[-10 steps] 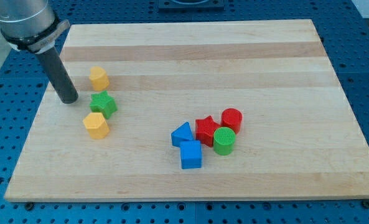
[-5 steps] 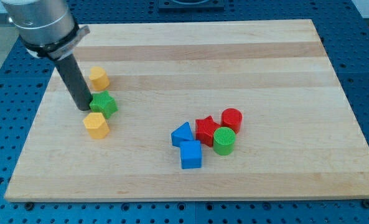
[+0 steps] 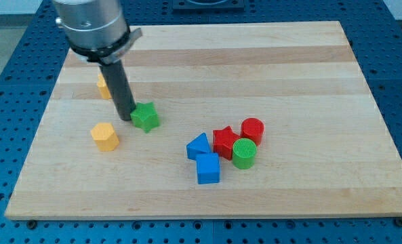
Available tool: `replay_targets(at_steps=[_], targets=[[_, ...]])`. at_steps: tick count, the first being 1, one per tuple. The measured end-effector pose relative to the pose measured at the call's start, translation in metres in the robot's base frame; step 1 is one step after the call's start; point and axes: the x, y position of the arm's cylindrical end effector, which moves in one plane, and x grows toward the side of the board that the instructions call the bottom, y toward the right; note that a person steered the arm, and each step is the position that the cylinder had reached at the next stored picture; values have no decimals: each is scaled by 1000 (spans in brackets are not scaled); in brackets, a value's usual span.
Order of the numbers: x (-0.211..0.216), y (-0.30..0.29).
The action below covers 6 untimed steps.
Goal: Move the green star to the top left to the blue triangle
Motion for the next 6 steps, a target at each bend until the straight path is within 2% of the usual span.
replay_targets(at_steps=[3, 6], targets=[[29, 57], [71, 79]])
